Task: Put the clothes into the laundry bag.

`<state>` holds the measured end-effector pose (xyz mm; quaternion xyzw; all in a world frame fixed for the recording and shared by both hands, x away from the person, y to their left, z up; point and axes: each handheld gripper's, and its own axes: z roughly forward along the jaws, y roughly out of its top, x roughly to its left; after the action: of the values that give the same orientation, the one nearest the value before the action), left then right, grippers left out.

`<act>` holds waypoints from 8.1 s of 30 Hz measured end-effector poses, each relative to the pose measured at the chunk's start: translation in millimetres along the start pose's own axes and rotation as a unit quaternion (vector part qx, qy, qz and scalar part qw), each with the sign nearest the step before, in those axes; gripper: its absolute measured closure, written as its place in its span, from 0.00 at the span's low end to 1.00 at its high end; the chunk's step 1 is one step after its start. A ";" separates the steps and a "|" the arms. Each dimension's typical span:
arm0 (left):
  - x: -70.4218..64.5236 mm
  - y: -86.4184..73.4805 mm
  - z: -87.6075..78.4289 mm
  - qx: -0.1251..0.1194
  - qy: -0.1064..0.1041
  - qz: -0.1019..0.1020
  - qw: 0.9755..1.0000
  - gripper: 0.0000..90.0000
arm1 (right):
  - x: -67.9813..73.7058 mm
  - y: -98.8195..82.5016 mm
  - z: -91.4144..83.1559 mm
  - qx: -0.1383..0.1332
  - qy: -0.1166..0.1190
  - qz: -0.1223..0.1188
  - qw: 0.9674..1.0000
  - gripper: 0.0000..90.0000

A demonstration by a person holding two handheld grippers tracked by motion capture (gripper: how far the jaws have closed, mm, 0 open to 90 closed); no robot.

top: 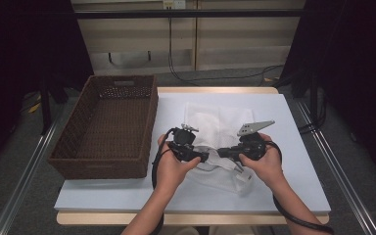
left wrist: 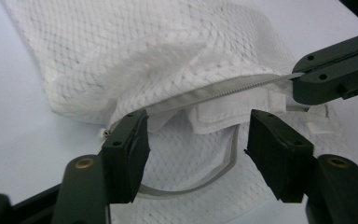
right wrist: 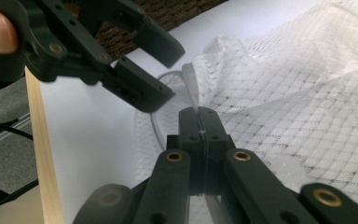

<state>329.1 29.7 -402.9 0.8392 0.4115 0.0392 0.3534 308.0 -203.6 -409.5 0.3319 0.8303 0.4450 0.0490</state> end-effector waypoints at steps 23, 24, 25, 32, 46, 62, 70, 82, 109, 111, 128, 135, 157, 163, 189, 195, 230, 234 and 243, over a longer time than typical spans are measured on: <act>-2.6 -6.4 13.5 0.054 -0.025 -0.009 0.998 0.60 | 3.5 2.9 2.4 -0.006 0.006 0.000 1.000 1.00; -1.9 -6.7 16.2 0.050 -0.029 -0.009 0.998 0.63 | 3.6 3.1 2.3 -0.006 0.005 -0.001 1.000 1.00; -1.3 -6.6 17.9 0.050 -0.028 -0.013 0.998 0.68 | 3.7 3.2 2.3 -0.007 0.004 -0.001 1.000 1.00; 5.0 0.0 35.4 0.009 0.000 -0.025 1.000 0.83 | 4.3 2.3 5.2 -0.002 0.007 -0.002 1.000 1.00; 5.5 6.4 55.3 -0.058 0.010 -0.035 0.998 0.86 | 7.8 2.2 9.8 0.004 0.010 -0.007 1.000 1.00; 2.4 -1.6 29.0 -0.016 -0.004 -0.008 1.000 0.66 | 4.5 1.3 6.3 0.000 0.004 -0.001 1.000 1.00; 0.2 -6.6 12.8 -0.006 -0.007 0.001 1.000 0.52 | 2.1 1.6 3.2 -0.006 0.001 0.003 1.000 1.00; -7.4 -9.0 11.8 0.020 -0.030 0.012 0.999 0.43 | -1.4 1.0 3.2 -0.009 -0.007 0.009 1.000 1.00; 4.9 15.0 12.4 0.016 0.032 0.086 0.996 0.19 | 0.4 1.3 6.5 0.005 -0.004 -0.004 1.000 1.00; 5.5 15.5 13.1 0.015 0.035 0.087 0.995 0.18 | 0.6 1.2 6.4 0.005 -0.004 -0.004 1.000 1.00; 7.8 16.2 23.5 0.009 -0.002 0.124 0.992 0.65 | 3.0 6.6 11.0 0.002 0.001 -0.006 1.000 1.00; 10.8 14.0 18.7 0.028 -0.002 0.102 0.994 0.86 | 3.2 6.0 13.9 0.003 0.004 -0.004 1.000 1.00; 14.3 17.9 5.0 0.058 -0.035 0.021 0.997 0.98 | 10.6 -1.3 -9.4 -0.012 -0.001 0.006 1.000 0.92; 10.3 18.4 1.6 0.061 -0.045 0.010 0.997 0.98 | 16.1 -8.4 -3.7 0.008 0.012 0.003 1.000 1.00; 9.0 6.7 12.8 0.078 -0.081 0.002 0.994 0.98 | -12.6 -37.9 58.7 0.084 -0.062 -0.002 0.995 1.00; 7.6 4.2 14.7 0.087 -0.083 0.008 0.993 0.98 | -18.1 -35.7 57.0 0.075 -0.083 -0.001 0.994 1.00; -0.9 1.4 29.1 0.095 -0.100 0.019 0.990 0.98 | -56.5 -34.9 38.2 0.038 -0.150 0.048 0.987 1.00; 2.2 0.7 24.7 0.090 -0.096 0.018 0.991 0.95 | -49.8 -36.7 32.4 0.040 -0.138 0.047 0.988 1.00; 6.7 1.7 18.5 0.075 -0.078 0.018 0.994 0.77 | -36.8 -42.7 14.9 0.053 -0.110 0.054 0.991 0.97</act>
<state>341.2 23.5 -417.2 0.8710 0.3693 -0.0512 0.3200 320.4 -231.4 -459.3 0.4249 0.8234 0.3631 0.0984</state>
